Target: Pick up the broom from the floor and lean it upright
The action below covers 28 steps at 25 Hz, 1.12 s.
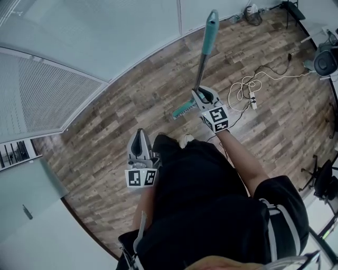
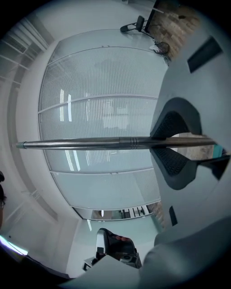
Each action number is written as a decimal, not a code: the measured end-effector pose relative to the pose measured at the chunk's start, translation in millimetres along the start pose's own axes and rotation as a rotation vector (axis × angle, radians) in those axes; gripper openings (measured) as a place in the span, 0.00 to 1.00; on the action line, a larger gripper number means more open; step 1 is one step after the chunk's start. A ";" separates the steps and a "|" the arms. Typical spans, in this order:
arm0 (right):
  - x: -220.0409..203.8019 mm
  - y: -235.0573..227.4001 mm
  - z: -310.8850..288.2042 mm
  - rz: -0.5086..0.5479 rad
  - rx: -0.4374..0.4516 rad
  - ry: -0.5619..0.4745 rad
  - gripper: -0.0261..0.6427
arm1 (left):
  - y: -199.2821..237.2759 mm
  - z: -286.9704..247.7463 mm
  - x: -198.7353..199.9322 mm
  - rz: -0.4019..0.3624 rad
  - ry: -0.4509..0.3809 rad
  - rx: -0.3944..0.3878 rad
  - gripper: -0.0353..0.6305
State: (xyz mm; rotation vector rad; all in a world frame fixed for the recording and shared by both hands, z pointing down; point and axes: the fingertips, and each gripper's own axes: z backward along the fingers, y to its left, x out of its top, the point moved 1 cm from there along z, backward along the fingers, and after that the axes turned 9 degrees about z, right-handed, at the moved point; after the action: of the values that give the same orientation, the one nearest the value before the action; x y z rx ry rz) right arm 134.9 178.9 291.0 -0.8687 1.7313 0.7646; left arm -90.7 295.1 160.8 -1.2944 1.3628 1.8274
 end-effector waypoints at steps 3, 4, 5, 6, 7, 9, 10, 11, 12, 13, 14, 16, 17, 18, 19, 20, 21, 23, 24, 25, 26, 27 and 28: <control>1.2 -27.3 -4.1 -0.071 -0.039 -0.014 0.15 | 2.0 -23.2 -5.3 0.013 -0.002 -0.063 0.08; 1.1 -35.9 -9.3 -0.090 -0.054 -0.017 0.15 | 7.2 -33.3 -9.1 0.020 -0.002 -0.077 0.08; 0.5 -44.3 -15.1 -0.105 -0.071 -0.018 0.15 | 13.3 -44.1 -13.9 0.026 -0.001 -0.085 0.08; -0.7 -52.1 -21.1 -0.116 -0.087 -0.018 0.15 | 19.5 -55.1 -18.6 0.030 0.000 -0.087 0.08; -1.8 -58.7 -27.2 -0.120 -0.101 -0.016 0.15 | 25.5 -66.2 -22.5 0.033 0.003 -0.090 0.08; -2.6 -69.3 -40.4 -0.116 -0.124 -0.010 0.15 | 36.3 -88.5 -26.7 0.041 0.013 -0.105 0.08; -2.4 -74.8 -47.8 -0.114 -0.136 -0.006 0.15 | 41.9 -100.3 -27.2 0.045 0.016 -0.114 0.08; -1.9 -81.0 -56.7 -0.115 -0.148 -0.001 0.15 | 48.3 -112.8 -27.1 0.045 0.017 -0.120 0.08; -1.2 -87.5 -67.1 -0.120 -0.160 0.003 0.15 | 55.7 -126.4 -26.7 0.038 0.018 -0.122 0.08; -0.3 -93.9 -78.3 -0.128 -0.171 0.008 0.15 | 63.6 -140.7 -26.2 0.026 0.020 -0.123 0.08; 1.0 -99.7 -89.4 -0.137 -0.180 0.012 0.15 | 71.0 -155.4 -25.8 0.011 0.026 -0.127 0.08; 4.8 -110.9 -110.1 -0.157 -0.197 0.019 0.15 | 82.3 -185.5 -23.9 0.001 0.042 -0.148 0.08; 6.9 -117.2 -120.2 -0.165 -0.205 0.024 0.15 | 86.1 -201.1 -21.9 0.009 0.049 -0.163 0.08; 8.8 -124.6 -130.4 -0.172 -0.214 0.030 0.15 | 88.5 -216.6 -19.0 0.020 0.053 -0.179 0.08; 10.5 -132.4 -140.7 -0.177 -0.223 0.035 0.15 | 89.9 -231.7 -15.6 0.029 0.055 -0.197 0.08; 12.0 -139.9 -151.5 -0.179 -0.232 0.039 0.15 | 91.4 -245.9 -12.0 0.033 0.057 -0.217 0.08; 13.2 -146.5 -163.1 -0.180 -0.241 0.044 0.15 | 94.2 -259.3 -8.4 0.035 0.060 -0.236 0.08; 15.4 -156.2 -188.8 -0.180 -0.257 0.057 0.15 | 106.4 -283.6 -1.7 0.044 0.074 -0.262 0.08; 16.6 -159.9 -201.4 -0.180 -0.263 0.063 0.15 | 114.0 -294.3 1.0 0.051 0.084 -0.269 0.08; 17.5 -163.5 -213.0 -0.179 -0.268 0.067 0.15 | 121.0 -304.3 3.5 0.057 0.094 -0.275 0.08; 18.0 -167.5 -223.4 -0.180 -0.272 0.071 0.15 | 126.8 -313.5 5.5 0.061 0.105 -0.281 0.08; 17.9 -172.1 -232.8 -0.182 -0.276 0.073 0.15 | 131.3 -322.3 7.3 0.062 0.114 -0.290 0.08; 17.2 -177.6 -241.9 -0.183 -0.280 0.076 0.15 | 135.1 -331.3 8.8 0.063 0.123 -0.298 0.08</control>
State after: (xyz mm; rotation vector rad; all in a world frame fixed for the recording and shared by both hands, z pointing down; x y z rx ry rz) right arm 159.4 -118.4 328.4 -1.2430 1.6058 0.8720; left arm -78.6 -60.6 198.0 -1.5516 1.2380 2.0844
